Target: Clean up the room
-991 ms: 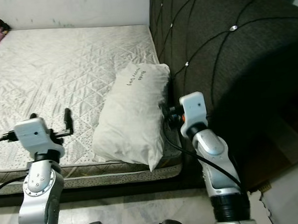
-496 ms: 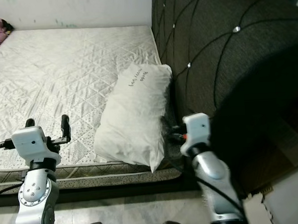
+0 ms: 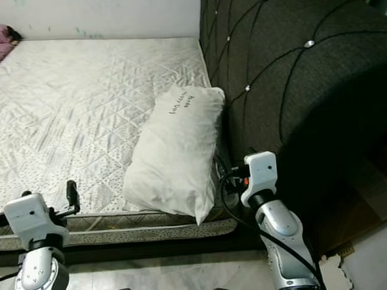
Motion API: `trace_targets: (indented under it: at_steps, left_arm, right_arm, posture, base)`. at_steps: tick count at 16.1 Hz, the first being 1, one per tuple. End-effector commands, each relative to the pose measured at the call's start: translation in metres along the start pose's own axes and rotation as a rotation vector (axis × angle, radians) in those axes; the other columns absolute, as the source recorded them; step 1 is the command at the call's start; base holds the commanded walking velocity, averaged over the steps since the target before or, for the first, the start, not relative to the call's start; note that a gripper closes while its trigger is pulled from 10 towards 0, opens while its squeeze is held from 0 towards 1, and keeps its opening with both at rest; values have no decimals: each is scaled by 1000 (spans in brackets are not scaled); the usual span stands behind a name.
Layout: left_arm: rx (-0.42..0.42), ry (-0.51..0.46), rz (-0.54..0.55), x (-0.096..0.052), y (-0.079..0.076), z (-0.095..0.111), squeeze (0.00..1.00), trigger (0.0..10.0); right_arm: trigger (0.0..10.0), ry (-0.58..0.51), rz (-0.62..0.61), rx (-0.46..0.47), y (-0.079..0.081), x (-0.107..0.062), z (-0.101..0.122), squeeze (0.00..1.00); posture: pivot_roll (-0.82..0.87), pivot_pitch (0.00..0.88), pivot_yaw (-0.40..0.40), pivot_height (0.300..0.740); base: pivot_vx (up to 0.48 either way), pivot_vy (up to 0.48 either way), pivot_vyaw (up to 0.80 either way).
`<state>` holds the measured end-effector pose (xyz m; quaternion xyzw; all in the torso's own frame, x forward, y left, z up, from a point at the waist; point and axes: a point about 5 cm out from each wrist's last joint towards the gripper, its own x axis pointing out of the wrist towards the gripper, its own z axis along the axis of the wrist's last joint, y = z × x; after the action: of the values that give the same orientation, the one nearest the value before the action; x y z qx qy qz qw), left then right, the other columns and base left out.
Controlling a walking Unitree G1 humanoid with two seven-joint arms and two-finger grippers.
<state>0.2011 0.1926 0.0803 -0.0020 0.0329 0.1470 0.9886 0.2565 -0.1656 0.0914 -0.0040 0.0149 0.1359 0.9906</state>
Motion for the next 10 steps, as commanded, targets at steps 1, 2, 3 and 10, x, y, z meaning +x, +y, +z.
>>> trace_targets:
  at_steps: [1, 2, 3, 10]
  left_arm:
    - [-29, 61, -16, 1, -3, -11, 0, 10000]
    - [-90, 126, 2, 2, 0, -23, 0, 10000]
    - [-133, 156, 13, 6, 3, -27, 0, 10000]
    - [-98, 167, -41, 16, -3, -33, 0, 10000]
  right_arm:
    - [10000, 23, -21, 27, -5, -3, -9, 0]
    - [10000, 34, -29, 42, -5, -3, -13, 0]
    - [10000, 39, -27, 48, -4, -2, -15, 0]
    - [10000, 93, 36, 24, 4, 12, -28, 0]
  posture:
    - [-50, 0, 1, 740]
    - [-55, 0, 7, 740]
    - [-61, 0, 11, 740]
    - [-43, 0, -3, 740]
  base:
    - [0, 0, 0]
    - [0, 0, 0]
    - [0, 0, 0]
    - [0, 0, 0]
